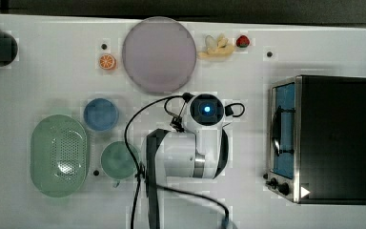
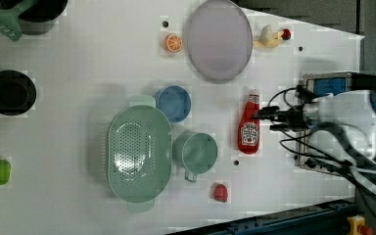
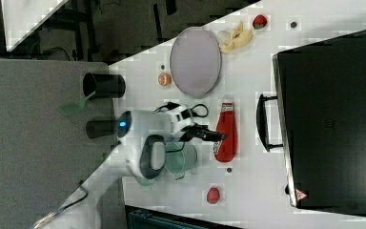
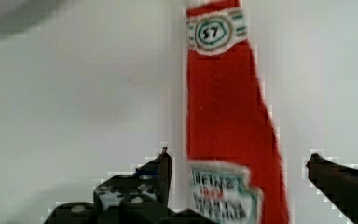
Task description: Pick ketchup from strainer and place it on the table
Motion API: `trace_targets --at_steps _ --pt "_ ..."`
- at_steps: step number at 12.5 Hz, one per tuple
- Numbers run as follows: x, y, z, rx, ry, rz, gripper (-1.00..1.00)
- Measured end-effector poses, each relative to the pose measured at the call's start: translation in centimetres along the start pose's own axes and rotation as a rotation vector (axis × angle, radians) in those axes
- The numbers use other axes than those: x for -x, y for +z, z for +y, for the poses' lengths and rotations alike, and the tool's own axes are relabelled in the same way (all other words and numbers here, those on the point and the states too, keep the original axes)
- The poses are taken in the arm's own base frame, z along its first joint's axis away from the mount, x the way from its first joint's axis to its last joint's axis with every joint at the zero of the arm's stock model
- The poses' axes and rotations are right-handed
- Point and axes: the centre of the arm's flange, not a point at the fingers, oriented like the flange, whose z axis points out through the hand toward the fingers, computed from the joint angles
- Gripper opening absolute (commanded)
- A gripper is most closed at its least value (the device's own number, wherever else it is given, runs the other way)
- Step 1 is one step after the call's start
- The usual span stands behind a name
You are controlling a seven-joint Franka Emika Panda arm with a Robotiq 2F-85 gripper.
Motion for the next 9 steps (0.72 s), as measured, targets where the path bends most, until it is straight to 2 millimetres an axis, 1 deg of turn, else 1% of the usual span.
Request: trace_targets --at_steps 1,2,4,6,7,8,9 --pt "0.1 -3.2 -0.1 0.004 0.012 0.003 1.0" --pt "0.0 -7.0 -0.2 0.005 0.033 0.008 1.0" --pt "0.0 -15.3 -0.4 -0.002 0.083 0.01 1.0" --pt "0.1 -23.8 -0.7 -0.017 0.125 0.064 1.0" --pt "0.3 -27.6 -0.9 -0.035 0.141 0.106 1.0" --pt "0.7 -30.9 -0.8 -0.05 0.151 0.143 1.0" --pt "1.2 -33.5 -0.5 -0.058 0.166 0.16 1.0"
